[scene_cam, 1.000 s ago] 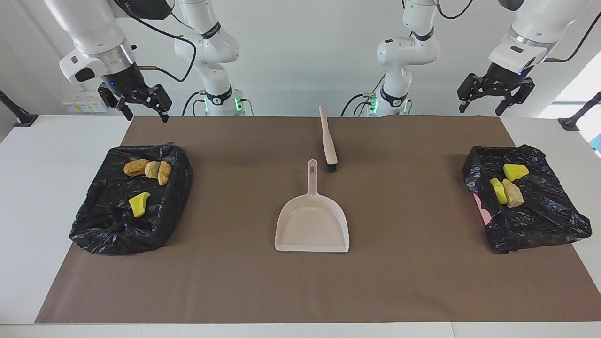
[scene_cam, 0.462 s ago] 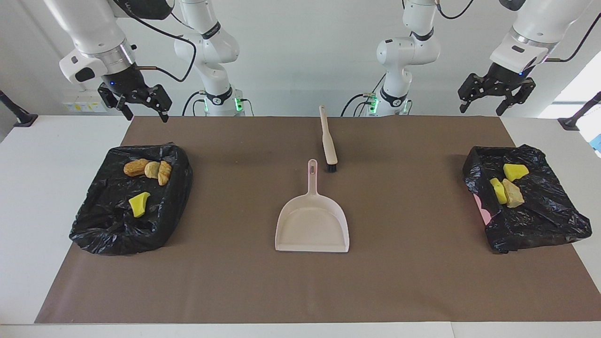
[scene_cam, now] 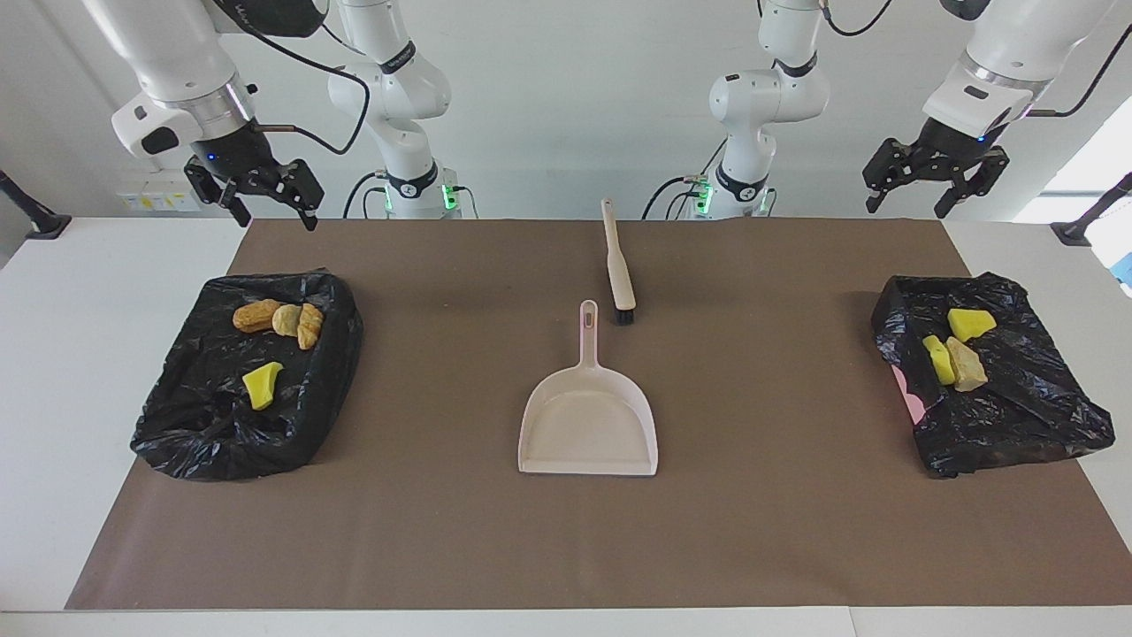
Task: Sweep and dump trash in bin
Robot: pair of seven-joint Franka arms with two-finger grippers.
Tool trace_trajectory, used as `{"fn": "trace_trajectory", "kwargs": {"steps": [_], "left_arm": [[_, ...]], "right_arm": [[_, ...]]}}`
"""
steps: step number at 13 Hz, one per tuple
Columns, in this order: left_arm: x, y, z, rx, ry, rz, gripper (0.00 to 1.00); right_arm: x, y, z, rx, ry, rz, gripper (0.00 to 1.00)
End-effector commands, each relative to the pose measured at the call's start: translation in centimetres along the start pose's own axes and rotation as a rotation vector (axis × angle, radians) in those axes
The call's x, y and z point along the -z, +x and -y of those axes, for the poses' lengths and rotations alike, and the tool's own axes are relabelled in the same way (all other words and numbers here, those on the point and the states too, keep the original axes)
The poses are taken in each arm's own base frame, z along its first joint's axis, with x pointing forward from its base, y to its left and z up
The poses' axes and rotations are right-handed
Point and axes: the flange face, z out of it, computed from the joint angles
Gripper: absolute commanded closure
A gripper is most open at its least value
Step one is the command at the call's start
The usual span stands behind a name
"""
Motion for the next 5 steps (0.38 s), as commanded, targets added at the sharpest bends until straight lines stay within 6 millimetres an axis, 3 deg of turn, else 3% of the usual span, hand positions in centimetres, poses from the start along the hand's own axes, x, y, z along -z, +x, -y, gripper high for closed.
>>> {"fn": "trace_trajectory", "kwargs": {"steps": [1, 5], "left_arm": [[0.41, 0.28, -0.2, 0.002, 0.004, -0.015, 0.0], [0.4, 0.27, -0.24, 0.015, 0.007, -0.013, 0.0]], "right_arm": [[0.04, -0.34, 0.08, -0.006, 0.001, -0.01, 0.0], [0.04, -0.34, 0.08, -0.005, 0.001, -0.01, 0.0]]}}
